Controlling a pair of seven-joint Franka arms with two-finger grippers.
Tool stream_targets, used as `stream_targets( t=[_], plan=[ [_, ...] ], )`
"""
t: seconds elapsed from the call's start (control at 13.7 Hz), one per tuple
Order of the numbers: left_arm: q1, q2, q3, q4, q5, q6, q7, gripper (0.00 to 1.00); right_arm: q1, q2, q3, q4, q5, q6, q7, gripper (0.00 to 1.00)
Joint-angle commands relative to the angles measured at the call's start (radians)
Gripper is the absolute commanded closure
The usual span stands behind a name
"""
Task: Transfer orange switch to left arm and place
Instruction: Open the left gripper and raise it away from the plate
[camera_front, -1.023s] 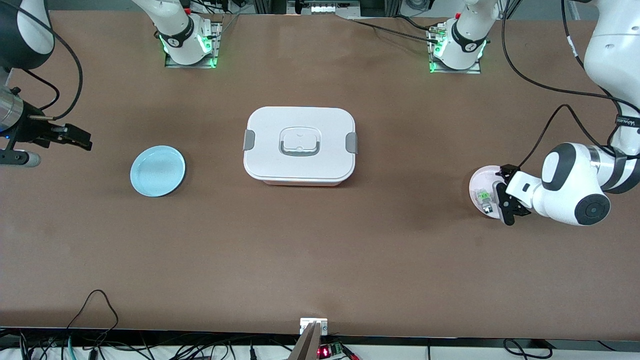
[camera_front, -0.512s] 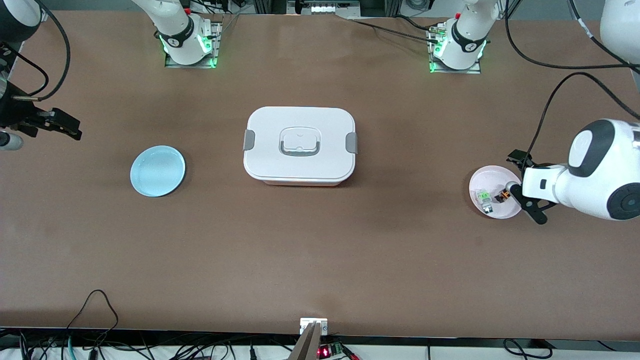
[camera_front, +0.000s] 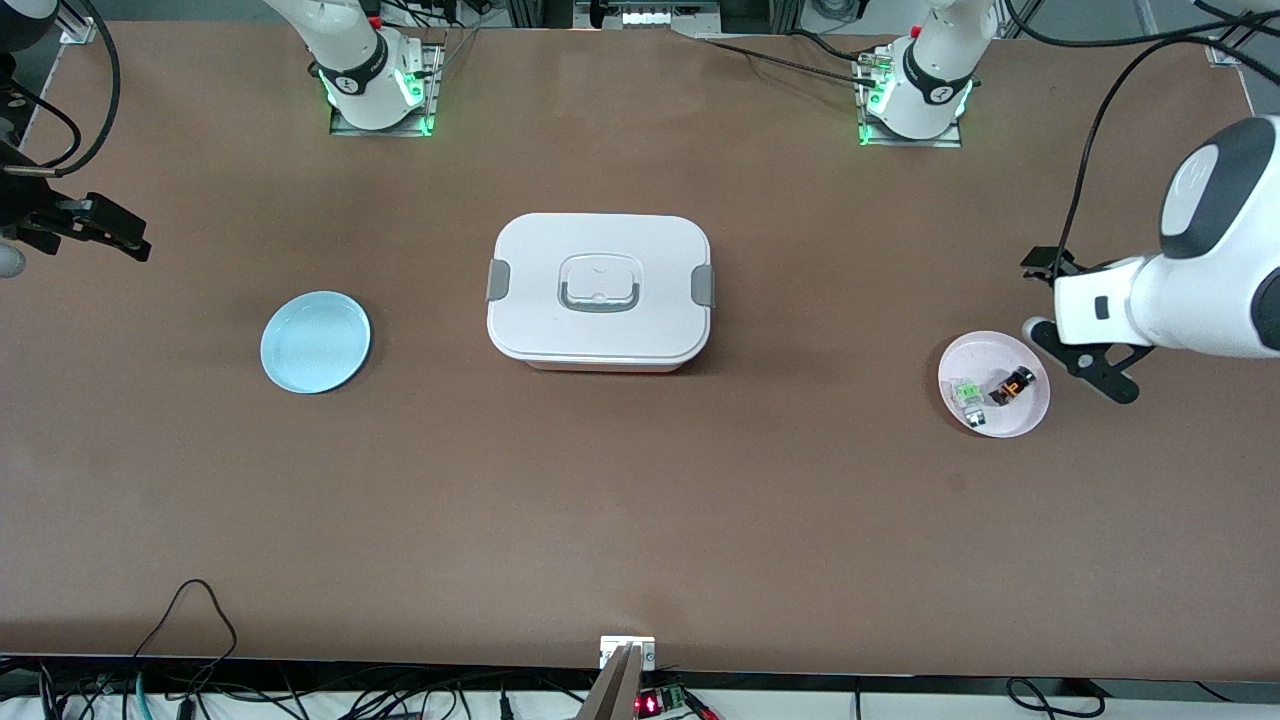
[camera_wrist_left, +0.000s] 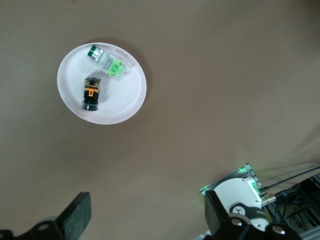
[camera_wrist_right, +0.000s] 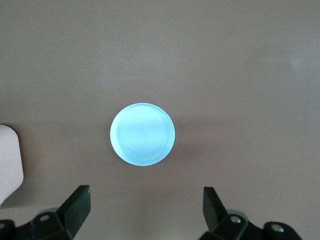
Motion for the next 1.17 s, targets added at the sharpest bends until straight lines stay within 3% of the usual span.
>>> stream_targets(
  t=[0.0, 0.22, 0.44, 0.66, 0.8, 0.95, 1.1],
  plan=[
    [-0.074, -0.082, 0.086, 0.002, -0.072, 0.023, -0.021, 0.0, -0.003, -0.004, -0.003, 0.014, 0.018, -0.022, -0.003, 0.0],
    [-0.237, -0.197, 0.317, -0.041, -0.201, 0.066, -0.138, 0.0, -0.003, -0.005, -0.001, 0.016, 0.018, -0.022, 0.004, 0.0],
    [-0.288, -0.357, 0.372, -0.199, -0.269, 0.186, -0.353, 0.0, -0.003, -0.004, -0.004, 0.016, 0.019, -0.022, 0.004, 0.0],
    [-0.434, -0.452, 0.577, -0.294, -0.344, 0.272, -0.389, 0.0, -0.003, -0.004, -0.004, 0.016, 0.019, -0.024, -0.003, 0.0],
    [-0.55, -0.46, 0.696, -0.301, -0.35, 0.307, -0.383, 0.0, -0.003, -0.004, -0.006, 0.016, 0.019, -0.024, -0.003, 0.0],
    [-0.59, -0.461, 0.699, -0.299, -0.335, 0.416, -0.401, 0.0, -0.003, -0.004, -0.004, 0.017, 0.018, -0.024, -0.003, 0.0],
    [-0.585, -0.46, 0.707, -0.305, -0.321, 0.405, -0.388, 0.0, -0.003, -0.002, -0.001, 0.026, 0.019, -0.025, -0.006, 0.0]
  ],
)
